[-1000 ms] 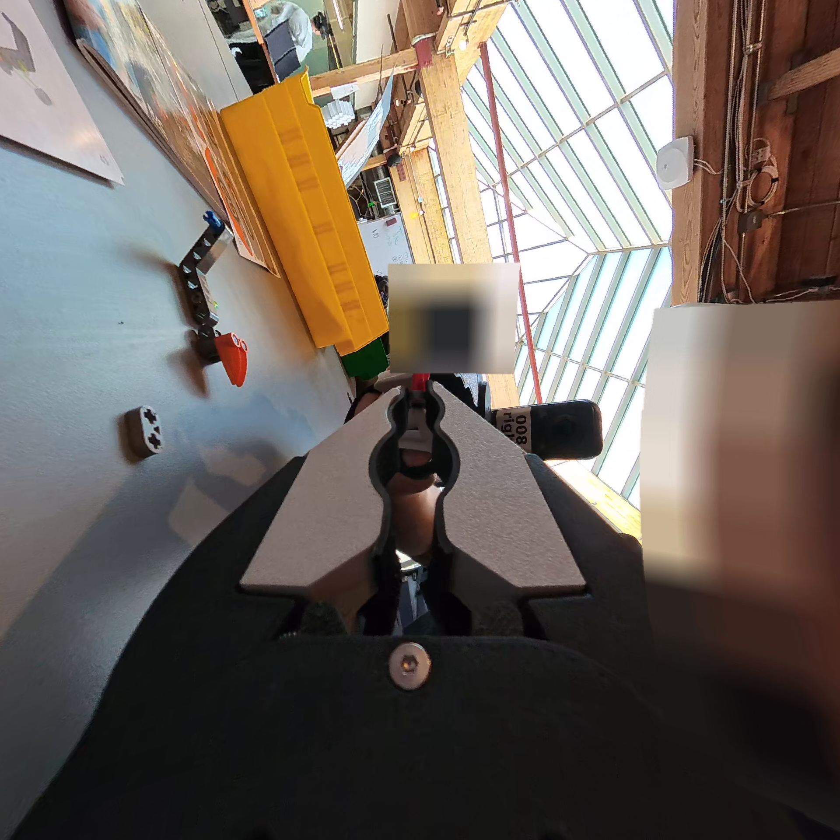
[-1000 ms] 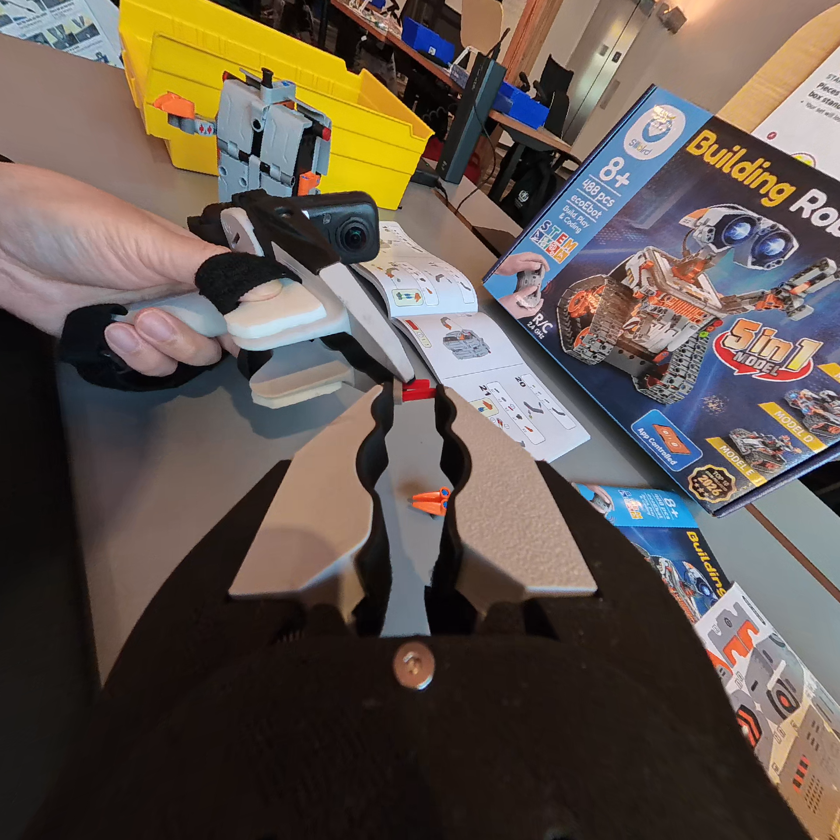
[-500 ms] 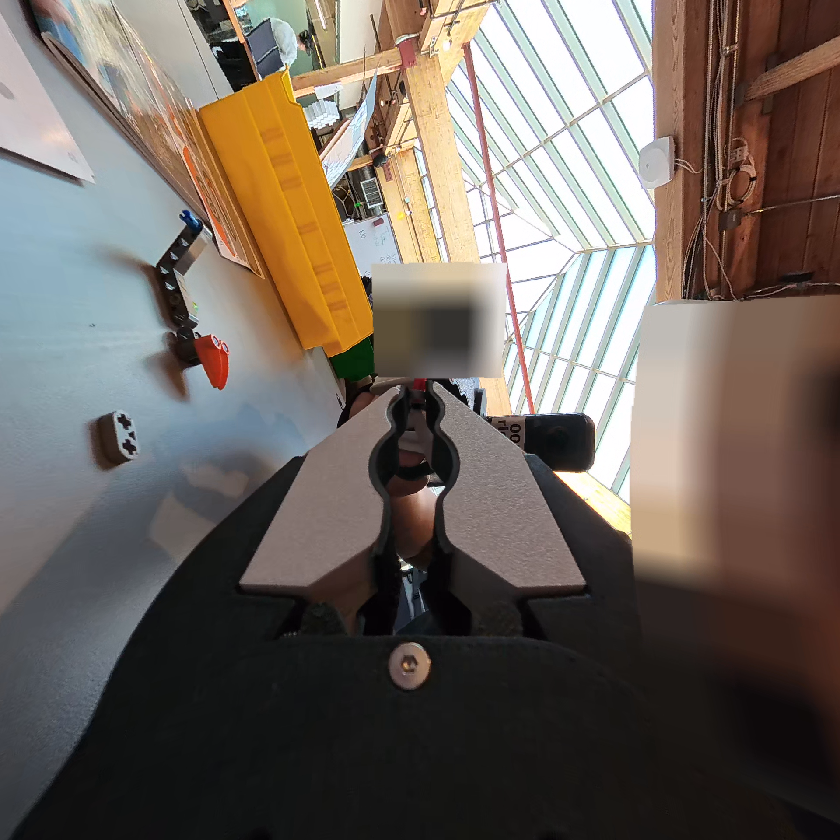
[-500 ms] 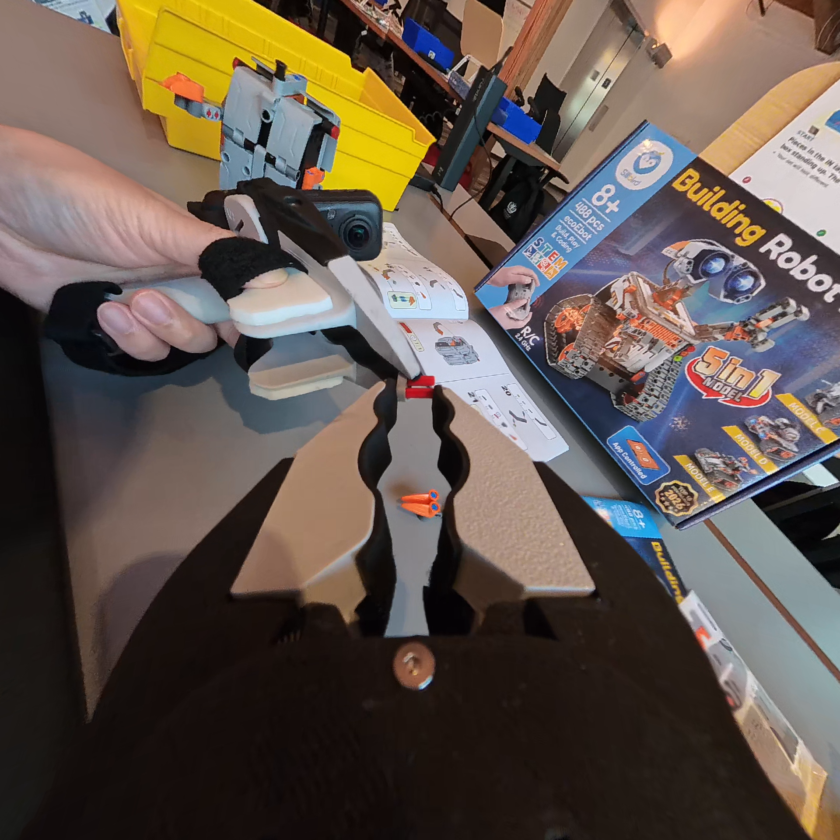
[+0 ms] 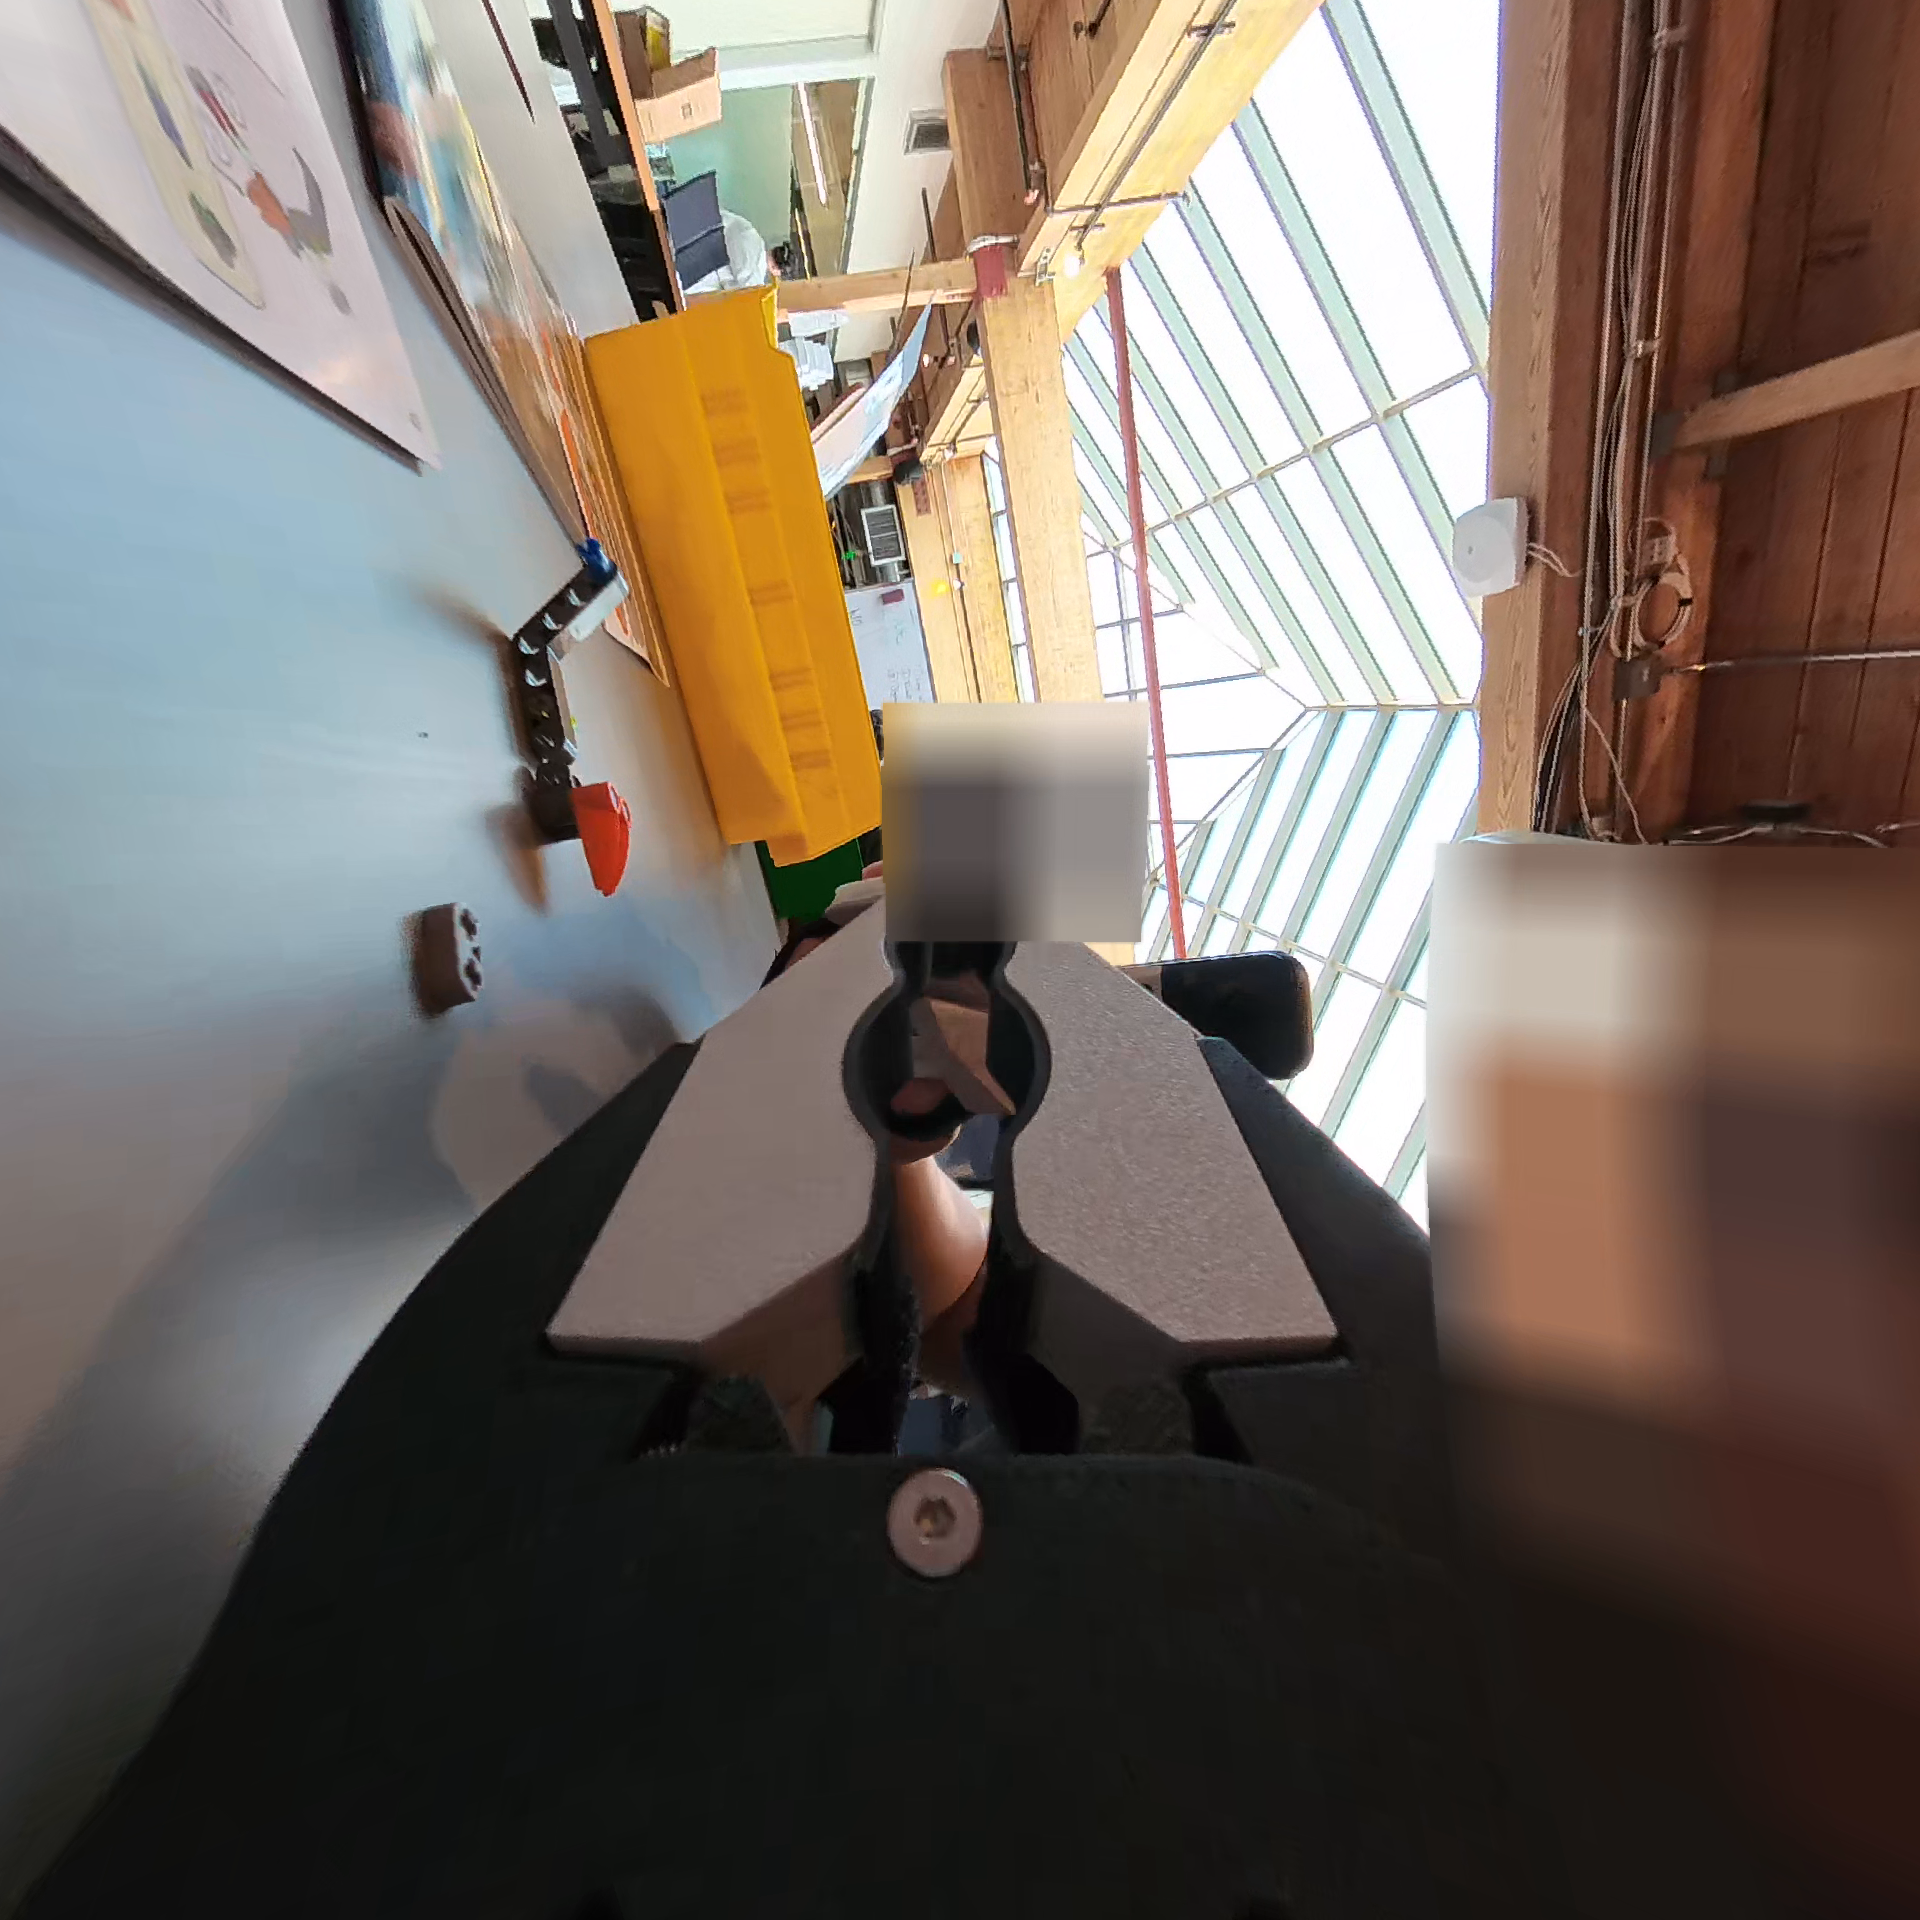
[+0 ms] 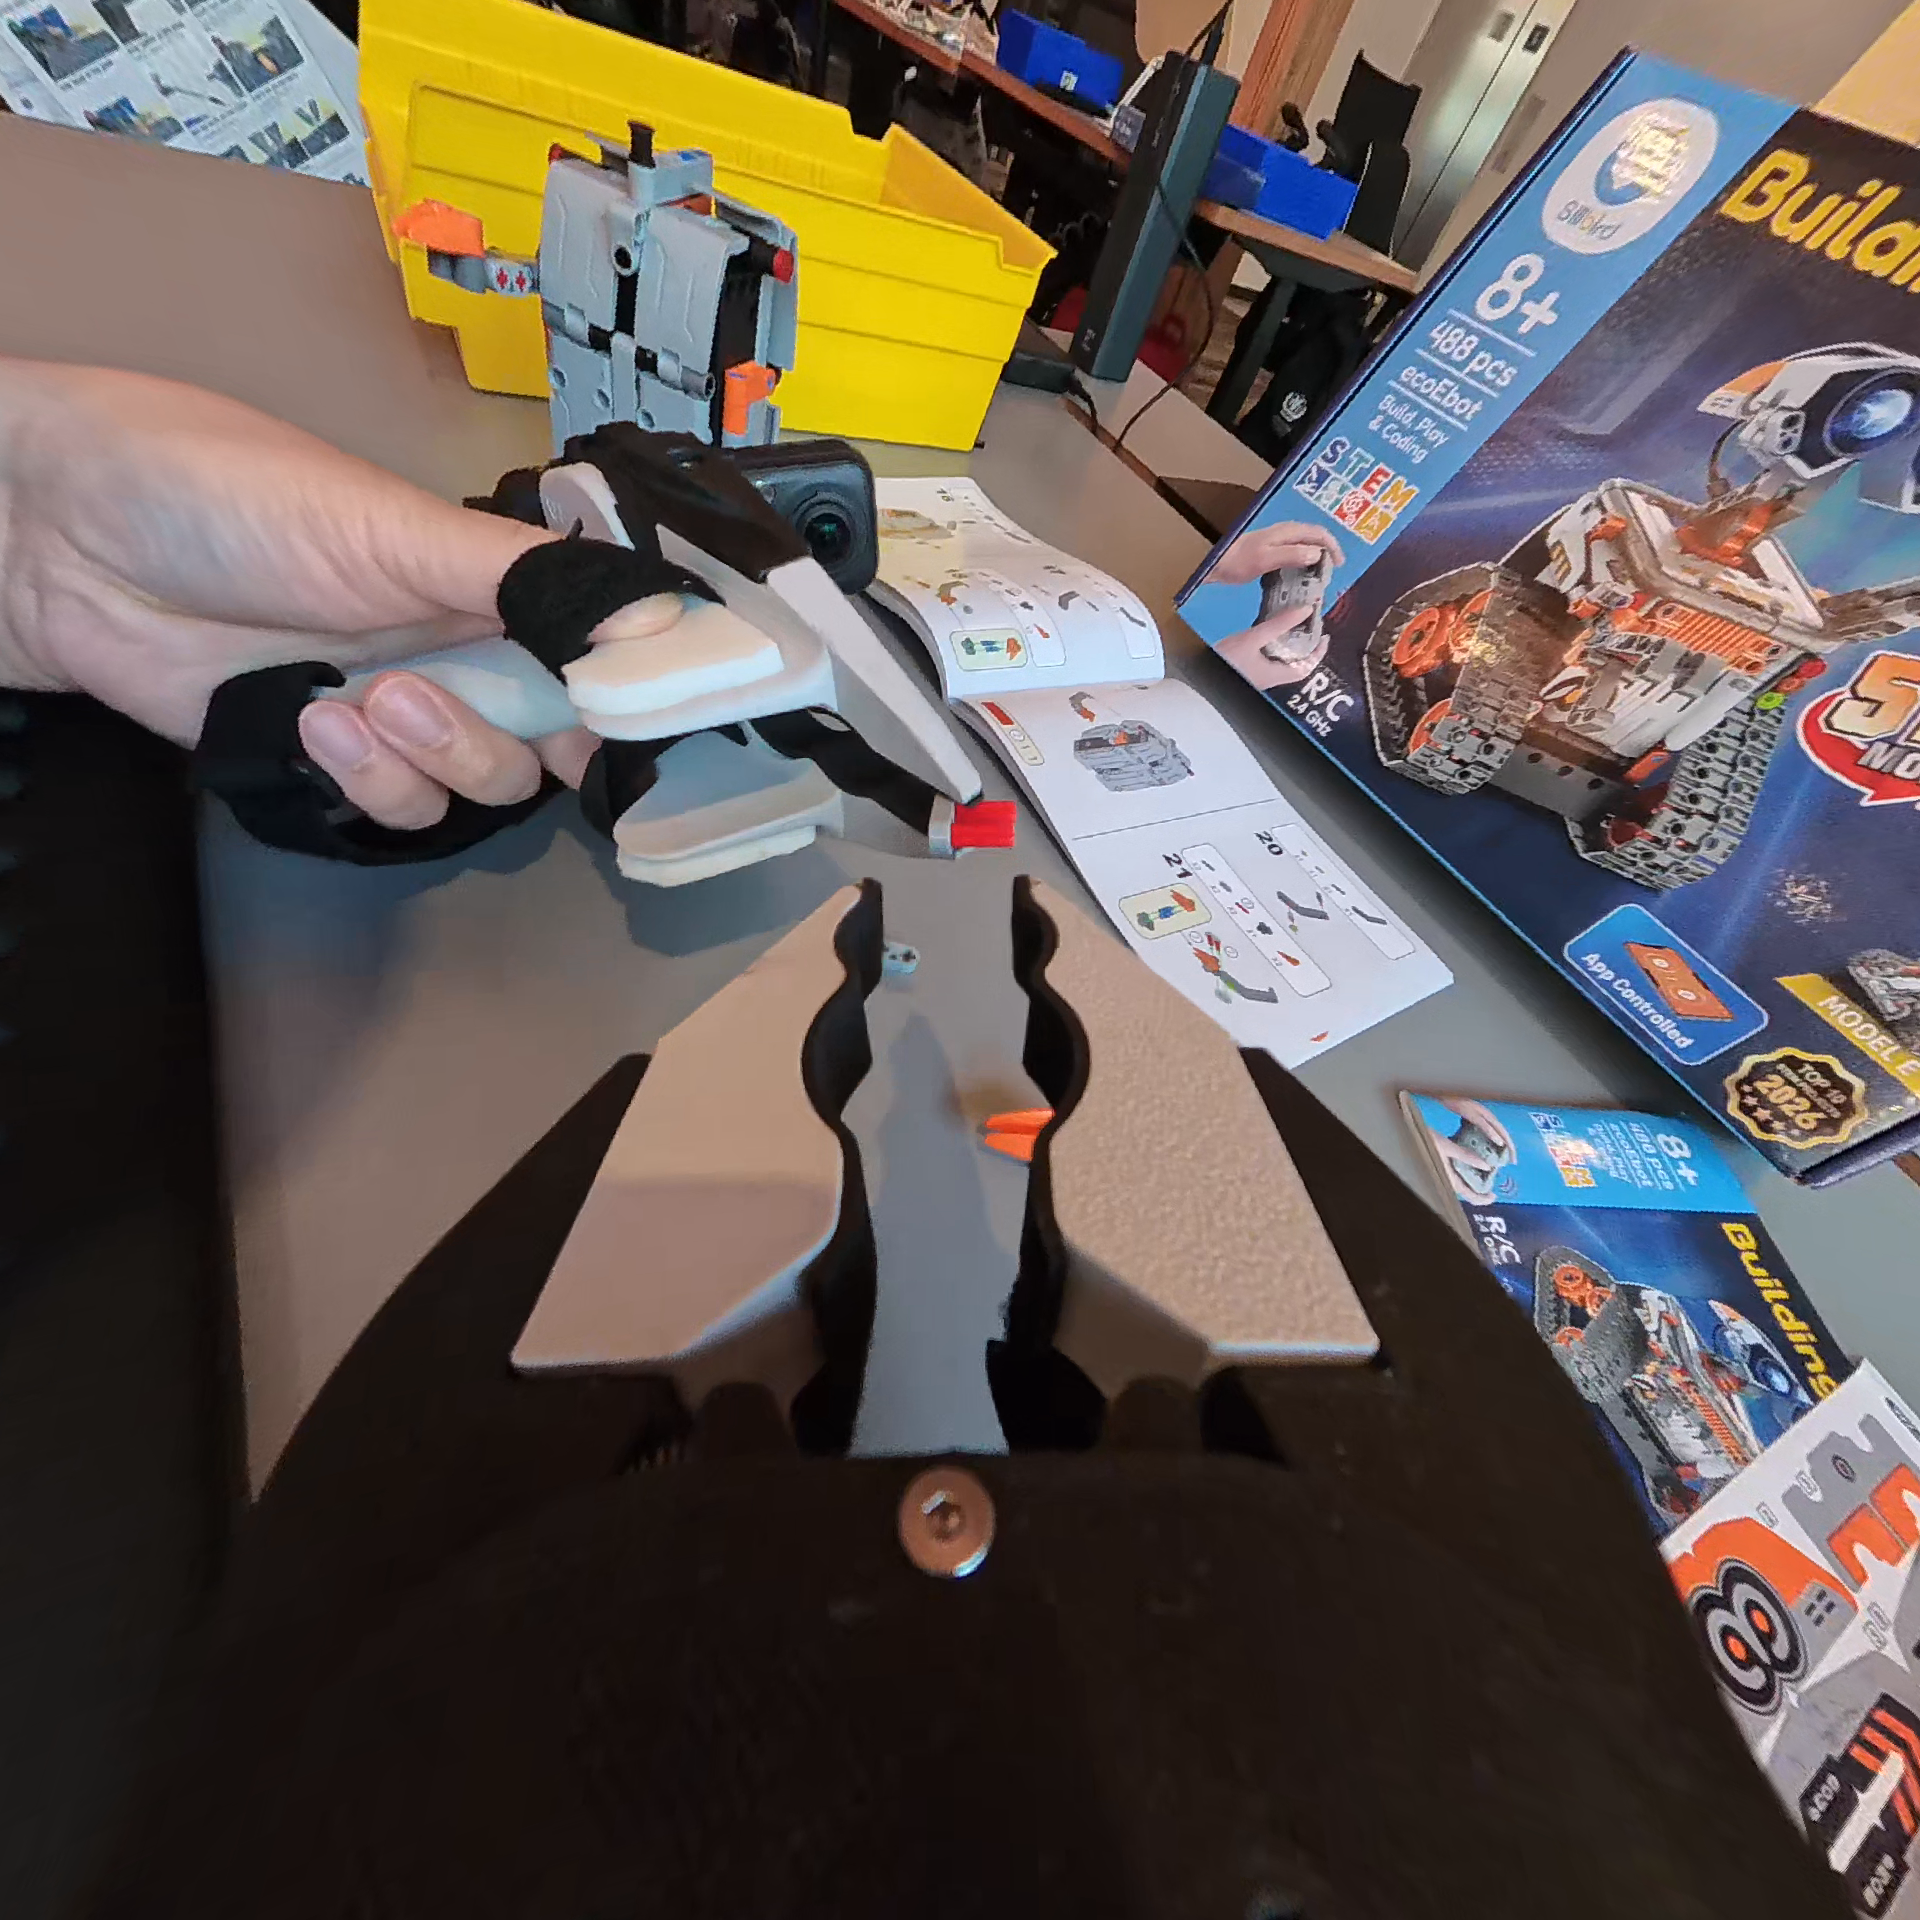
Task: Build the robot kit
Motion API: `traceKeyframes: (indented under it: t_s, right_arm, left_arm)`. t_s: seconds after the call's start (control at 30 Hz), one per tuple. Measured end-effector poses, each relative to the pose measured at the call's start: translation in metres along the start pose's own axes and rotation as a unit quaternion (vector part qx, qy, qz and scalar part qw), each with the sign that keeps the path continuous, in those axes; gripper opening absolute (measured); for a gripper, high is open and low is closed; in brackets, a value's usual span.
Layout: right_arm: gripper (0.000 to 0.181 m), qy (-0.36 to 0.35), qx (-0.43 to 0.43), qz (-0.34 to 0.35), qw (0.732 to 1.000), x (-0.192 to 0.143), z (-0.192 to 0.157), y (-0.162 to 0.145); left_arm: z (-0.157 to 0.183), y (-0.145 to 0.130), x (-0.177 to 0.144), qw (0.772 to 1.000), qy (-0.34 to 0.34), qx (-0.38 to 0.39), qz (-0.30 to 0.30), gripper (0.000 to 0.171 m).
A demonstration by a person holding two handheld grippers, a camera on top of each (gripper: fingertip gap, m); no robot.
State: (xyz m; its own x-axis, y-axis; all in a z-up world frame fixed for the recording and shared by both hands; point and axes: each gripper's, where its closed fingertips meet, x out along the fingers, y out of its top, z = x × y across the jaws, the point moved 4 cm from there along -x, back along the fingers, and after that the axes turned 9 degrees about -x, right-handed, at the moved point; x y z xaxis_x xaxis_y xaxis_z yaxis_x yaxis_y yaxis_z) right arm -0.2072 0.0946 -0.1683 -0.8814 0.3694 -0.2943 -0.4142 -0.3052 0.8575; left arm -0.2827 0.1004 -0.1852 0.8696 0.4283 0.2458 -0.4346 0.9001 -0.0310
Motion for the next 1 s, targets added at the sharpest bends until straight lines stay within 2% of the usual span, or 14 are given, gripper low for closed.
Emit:
traceKeyframes:
  t_s: [0.03, 0.13, 0.27, 0.33, 0.43, 0.5, 0.63, 0.73, 0.87, 1.0]
  right_arm:
    - [0.026, -0.005, 0.002, 0.005, 1.000, 0.000, 0.001, 0.002]
    - [0.027, -0.023, 0.008, 0.013, 1.000, 0.000, 0.005, 0.006]
    - [0.026, -0.035, -0.012, -0.010, 0.999, 0.002, 0.006, 0.002]
    - [0.017, -0.031, -0.021, -0.014, 0.999, 0.003, 0.003, 0.002]
    - [0.016, -0.026, -0.022, -0.014, 0.999, 0.003, 0.003, 0.002]
    - [0.015, -0.011, 0.013, 0.004, 1.000, 0.000, 0.004, 0.004]
    - [0.015, 0.063, 0.139, 0.051, 0.987, -0.004, 0.006, 0.003]
    - [0.015, 0.089, 0.198, 0.070, 0.974, -0.006, 0.011, 0.000]
    - [0.015, 0.101, 0.197, 0.067, 0.973, -0.006, 0.012, -0.003]
    - [0.015, 0.117, 0.187, 0.067, 0.973, -0.006, 0.007, -0.002]
  left_arm:
    - [0.000, 0.000, 0.000, 1.000, 0.001, -0.001, 0.001, 0.004]
    - [-0.003, -0.001, 0.002, 1.000, 0.007, -0.003, -0.001, 0.004]
    - [-0.004, -0.002, 0.003, 1.000, 0.011, -0.003, -0.005, 0.005]
    - [-0.004, -0.003, 0.004, 1.000, 0.014, 0.000, -0.007, 0.005]
    - [-0.004, -0.004, 0.004, 1.000, 0.016, 0.002, -0.009, 0.005]
    - [-0.002, -0.005, 0.005, 1.000, -0.001, -0.007, -0.015, 0.009]
    - [0.001, -0.010, 0.007, 0.998, -0.024, -0.034, -0.038, 0.020]
    - [0.000, -0.013, 0.007, 0.998, -0.022, -0.038, -0.051, 0.017]
    - [0.000, -0.011, 0.005, 0.997, -0.029, -0.049, -0.047, 0.004]
    - [-0.001, -0.011, 0.004, 0.997, -0.023, -0.049, -0.046, 0.004]
